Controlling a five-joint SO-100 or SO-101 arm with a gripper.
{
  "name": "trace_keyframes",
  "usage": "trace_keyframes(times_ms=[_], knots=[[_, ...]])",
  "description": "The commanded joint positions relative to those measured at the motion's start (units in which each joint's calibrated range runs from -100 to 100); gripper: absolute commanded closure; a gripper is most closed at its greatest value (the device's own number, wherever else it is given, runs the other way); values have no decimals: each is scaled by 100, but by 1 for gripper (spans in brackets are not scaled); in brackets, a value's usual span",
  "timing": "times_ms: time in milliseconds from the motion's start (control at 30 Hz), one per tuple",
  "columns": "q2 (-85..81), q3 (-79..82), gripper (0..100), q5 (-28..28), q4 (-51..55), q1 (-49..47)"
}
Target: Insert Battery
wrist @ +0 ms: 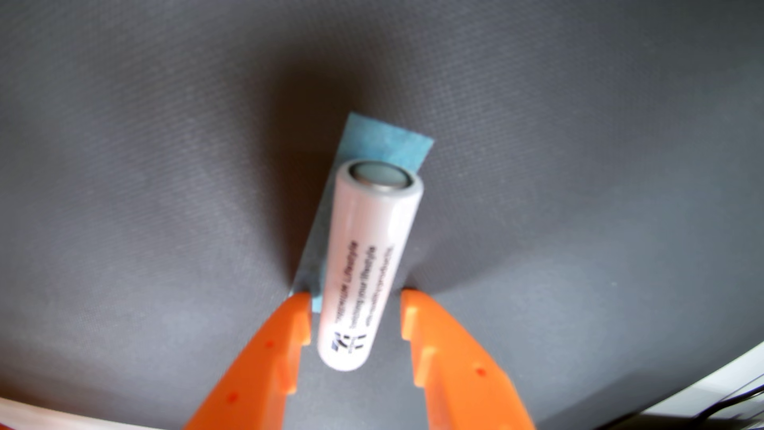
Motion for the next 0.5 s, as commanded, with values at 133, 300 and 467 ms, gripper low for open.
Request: trace_keyframes(times_ms=[133,300,467], knots=[[21,-103,98,-26,-18,-26],[21,-103,98,-31,-18,-50],[-71,-121,98,-68,66,-85]])
